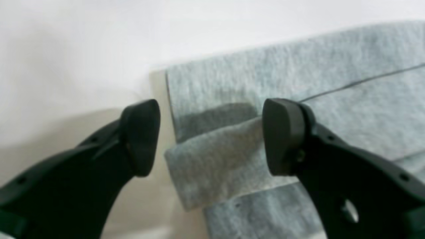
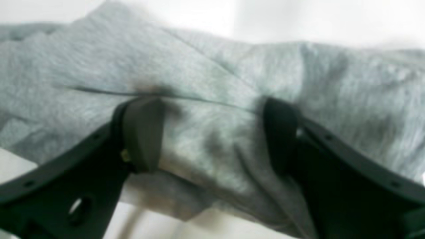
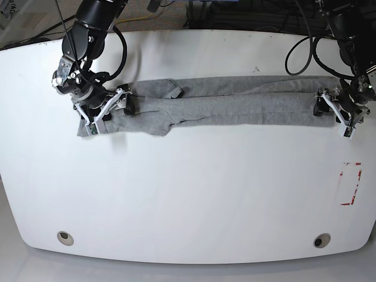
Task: Fold the T-shirt properly
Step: 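Lay the folded edge down near the collar with both grippers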
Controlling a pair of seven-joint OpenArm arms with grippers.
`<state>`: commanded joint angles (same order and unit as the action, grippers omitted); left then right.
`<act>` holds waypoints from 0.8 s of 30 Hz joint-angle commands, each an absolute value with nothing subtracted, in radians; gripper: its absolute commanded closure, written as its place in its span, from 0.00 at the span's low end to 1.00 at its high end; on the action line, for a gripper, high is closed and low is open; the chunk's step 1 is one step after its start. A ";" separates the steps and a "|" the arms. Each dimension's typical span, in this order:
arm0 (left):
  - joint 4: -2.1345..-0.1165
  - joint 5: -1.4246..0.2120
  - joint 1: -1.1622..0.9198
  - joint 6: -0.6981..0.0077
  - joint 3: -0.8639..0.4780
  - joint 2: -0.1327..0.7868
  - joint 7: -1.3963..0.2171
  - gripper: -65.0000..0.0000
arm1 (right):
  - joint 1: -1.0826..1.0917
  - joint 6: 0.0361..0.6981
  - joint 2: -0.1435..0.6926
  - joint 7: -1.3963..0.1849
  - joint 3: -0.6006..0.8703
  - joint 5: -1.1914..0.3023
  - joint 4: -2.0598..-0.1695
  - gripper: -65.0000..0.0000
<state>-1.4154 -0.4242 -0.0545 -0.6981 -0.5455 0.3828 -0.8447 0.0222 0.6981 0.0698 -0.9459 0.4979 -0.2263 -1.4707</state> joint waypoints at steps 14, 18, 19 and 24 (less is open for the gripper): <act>-1.414 -0.651 -0.127 -0.698 -0.582 0.378 -1.063 0.22 | 0.059 0.698 0.070 -0.947 0.495 -0.234 -1.440 0.30; -1.409 -0.714 -0.159 -0.698 -0.570 0.372 -1.063 0.22 | 0.059 0.698 0.070 -0.947 0.495 -0.234 -1.440 0.30; -1.409 -0.725 -0.163 -0.698 -0.565 0.361 -1.063 0.22 | 0.059 0.698 0.071 -0.947 0.495 -0.234 -1.440 0.30; -1.409 -0.733 -0.166 -0.698 -0.564 0.343 -1.063 0.33 | 0.059 0.698 0.071 -0.947 0.495 -0.234 -1.440 0.30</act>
<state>-1.4093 -0.7327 -0.1665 -0.6981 -0.5639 0.3429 -1.0625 0.0591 0.6981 0.0713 -0.9475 0.4948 -0.2340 -1.4400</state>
